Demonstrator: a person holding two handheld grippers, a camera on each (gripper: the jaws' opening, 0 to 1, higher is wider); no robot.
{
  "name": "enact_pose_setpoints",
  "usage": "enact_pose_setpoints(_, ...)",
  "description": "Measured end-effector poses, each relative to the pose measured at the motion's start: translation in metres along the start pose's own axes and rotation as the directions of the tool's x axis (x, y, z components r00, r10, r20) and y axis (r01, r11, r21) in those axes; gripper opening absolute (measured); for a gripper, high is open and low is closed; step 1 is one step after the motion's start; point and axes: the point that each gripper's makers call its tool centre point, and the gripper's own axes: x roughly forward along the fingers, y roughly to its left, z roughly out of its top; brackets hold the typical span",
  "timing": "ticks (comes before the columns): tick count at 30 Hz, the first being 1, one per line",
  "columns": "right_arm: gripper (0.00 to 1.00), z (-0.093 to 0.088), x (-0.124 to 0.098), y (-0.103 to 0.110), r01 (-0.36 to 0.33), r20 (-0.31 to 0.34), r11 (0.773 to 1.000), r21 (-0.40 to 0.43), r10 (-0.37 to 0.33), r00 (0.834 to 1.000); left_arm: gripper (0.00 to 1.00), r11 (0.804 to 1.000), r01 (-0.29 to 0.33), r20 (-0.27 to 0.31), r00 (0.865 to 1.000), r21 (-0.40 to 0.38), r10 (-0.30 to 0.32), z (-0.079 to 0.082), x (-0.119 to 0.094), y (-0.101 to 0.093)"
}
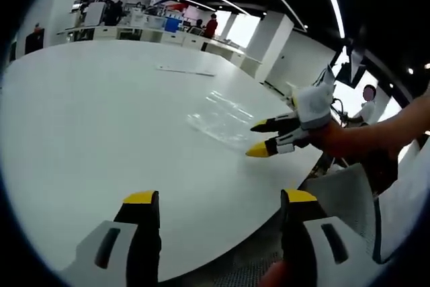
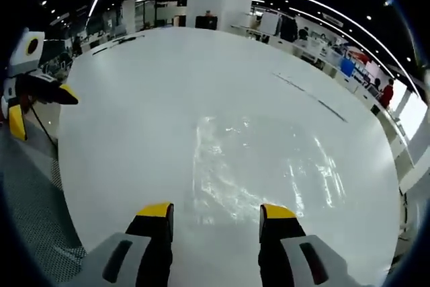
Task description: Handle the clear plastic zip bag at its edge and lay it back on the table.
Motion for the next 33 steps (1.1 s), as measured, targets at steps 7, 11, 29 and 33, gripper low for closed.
enact_pose_setpoints(7,0.49,-0.003,0.005,-0.001,-0.01,-0.024,1.0,-0.025,0.01,1.0,0.73,1.0,0.0,-0.003,1.0,0.0,0.0,-0.001,0.001,0.001)
enact_pose_setpoints(11,0.47,-0.005,0.006,0.0,-0.029,-0.029,0.999,-0.024,0.028,0.999,0.73,1.0,0.001,-0.008,1.0,0.005,-0.001,-0.003,0.002,0.001)
enact_pose_setpoints(29,0.4,-0.01,0.019,-0.007,-0.078,-0.001,0.995,0.063,0.078,0.997,0.72,1.0,0.002,-0.02,1.0,0.003,-0.002,-0.005,0.002,-0.002)
enact_pose_setpoints(33,0.39,-0.009,0.019,-0.009,-0.084,0.0,0.995,0.052,0.084,0.996,0.72,1.0,0.003,-0.022,1.0,0.003,-0.003,-0.005,0.002,-0.002)
